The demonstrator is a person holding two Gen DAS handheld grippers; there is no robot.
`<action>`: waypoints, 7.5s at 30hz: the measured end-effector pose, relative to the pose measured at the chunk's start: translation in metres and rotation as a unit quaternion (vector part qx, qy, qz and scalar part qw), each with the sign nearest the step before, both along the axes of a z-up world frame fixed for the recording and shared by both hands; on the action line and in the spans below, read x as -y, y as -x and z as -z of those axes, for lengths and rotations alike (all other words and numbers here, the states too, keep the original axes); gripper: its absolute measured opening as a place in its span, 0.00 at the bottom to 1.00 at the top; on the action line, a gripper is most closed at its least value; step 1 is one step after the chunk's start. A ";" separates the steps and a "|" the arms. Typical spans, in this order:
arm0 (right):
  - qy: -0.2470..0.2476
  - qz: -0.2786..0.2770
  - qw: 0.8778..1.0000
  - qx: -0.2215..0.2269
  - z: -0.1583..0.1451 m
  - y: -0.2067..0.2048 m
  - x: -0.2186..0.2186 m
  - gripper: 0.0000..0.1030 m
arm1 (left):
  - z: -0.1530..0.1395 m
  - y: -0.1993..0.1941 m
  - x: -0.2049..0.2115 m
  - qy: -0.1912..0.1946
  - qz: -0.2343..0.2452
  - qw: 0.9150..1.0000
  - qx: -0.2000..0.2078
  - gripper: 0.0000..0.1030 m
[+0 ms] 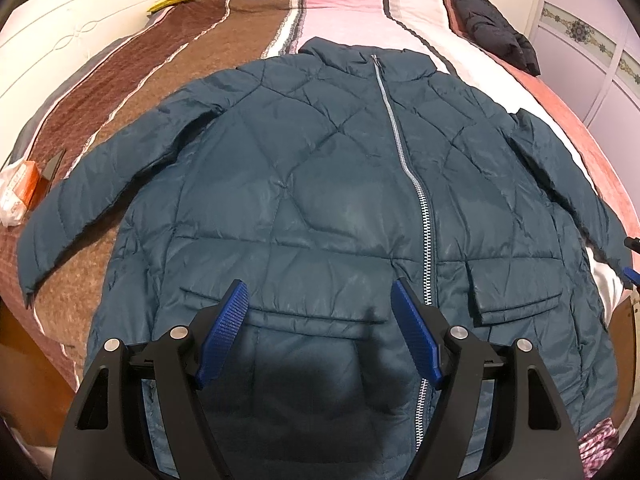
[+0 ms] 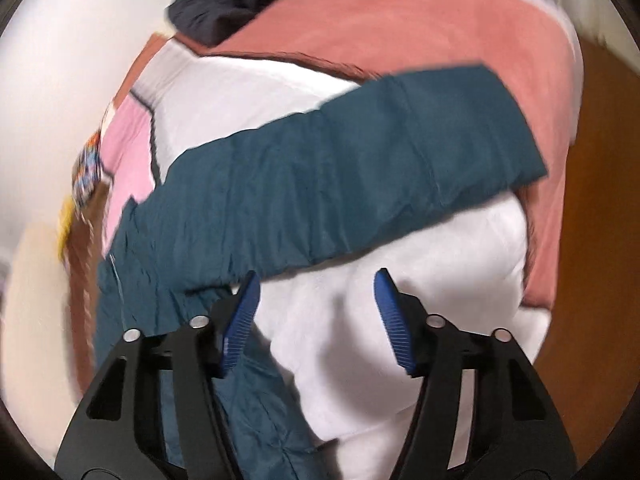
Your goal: Fold large clothes
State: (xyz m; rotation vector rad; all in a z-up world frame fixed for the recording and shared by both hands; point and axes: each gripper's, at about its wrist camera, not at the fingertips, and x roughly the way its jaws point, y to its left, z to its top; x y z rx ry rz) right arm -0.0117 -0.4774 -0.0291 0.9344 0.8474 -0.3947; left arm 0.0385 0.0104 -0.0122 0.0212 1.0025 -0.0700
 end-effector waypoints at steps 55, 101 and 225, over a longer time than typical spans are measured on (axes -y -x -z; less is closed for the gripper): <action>0.167 -0.508 0.839 0.098 -0.058 -0.170 -0.352 0.45 | 0.000 -0.009 -0.099 0.027 -0.101 0.994 0.020 0.70; 0.019 -0.399 0.913 0.085 -0.011 -0.051 -0.197 0.50 | -0.067 -0.136 0.040 -0.001 0.071 0.986 0.152 0.05; 0.044 -0.334 0.940 0.061 -0.012 -0.115 -0.216 0.49 | -0.015 -0.032 -0.035 0.115 0.024 0.992 0.037 0.56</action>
